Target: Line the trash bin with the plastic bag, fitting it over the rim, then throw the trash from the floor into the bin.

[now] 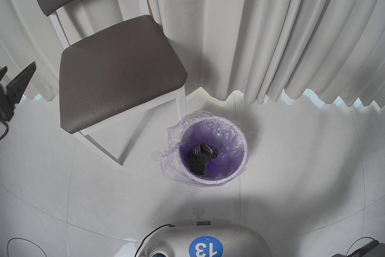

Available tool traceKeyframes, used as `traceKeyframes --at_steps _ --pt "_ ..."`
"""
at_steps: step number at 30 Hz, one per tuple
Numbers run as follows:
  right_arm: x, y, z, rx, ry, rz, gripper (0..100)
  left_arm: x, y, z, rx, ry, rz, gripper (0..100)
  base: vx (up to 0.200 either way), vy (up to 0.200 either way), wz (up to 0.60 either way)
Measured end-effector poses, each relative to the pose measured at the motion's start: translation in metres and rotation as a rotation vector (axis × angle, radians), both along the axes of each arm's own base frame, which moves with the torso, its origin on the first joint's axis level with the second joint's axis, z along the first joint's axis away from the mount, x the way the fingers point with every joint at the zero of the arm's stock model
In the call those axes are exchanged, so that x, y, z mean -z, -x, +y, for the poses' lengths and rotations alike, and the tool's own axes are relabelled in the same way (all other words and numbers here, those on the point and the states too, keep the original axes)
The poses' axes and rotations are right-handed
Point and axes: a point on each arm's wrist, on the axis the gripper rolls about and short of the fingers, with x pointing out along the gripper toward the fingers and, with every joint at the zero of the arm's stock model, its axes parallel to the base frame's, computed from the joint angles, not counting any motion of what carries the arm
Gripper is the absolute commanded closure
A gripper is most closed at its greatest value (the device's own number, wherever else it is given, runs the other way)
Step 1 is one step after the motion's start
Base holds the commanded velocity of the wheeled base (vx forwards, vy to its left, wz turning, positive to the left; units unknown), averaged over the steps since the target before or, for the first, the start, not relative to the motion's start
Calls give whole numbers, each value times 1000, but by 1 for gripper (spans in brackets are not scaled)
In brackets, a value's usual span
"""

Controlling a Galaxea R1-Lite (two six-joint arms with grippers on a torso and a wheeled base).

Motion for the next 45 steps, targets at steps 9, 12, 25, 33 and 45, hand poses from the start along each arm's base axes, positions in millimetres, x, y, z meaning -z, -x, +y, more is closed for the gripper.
traceKeyframes --at_steps 9,12,25,33,45 --pt "24 78 10 -97 -3 43 0 17 94 15 -3 -14 105 0 0 0 0" --pt "31 99 10 -121 1 13 0 17 124 20 -12 -13 73 0 0 0 0" --pt "61 151 9 -127 12 -77 0 21 239 28 -80 -11 -34 0 0 0 0" --pt "61 157 6 6 -4 -112 0 27 277 25 -120 -17 -97 0 0 0 0" --pt "55 164 5 25 -2 -157 0 51 290 14 -171 -20 -91 0 0 0 0"
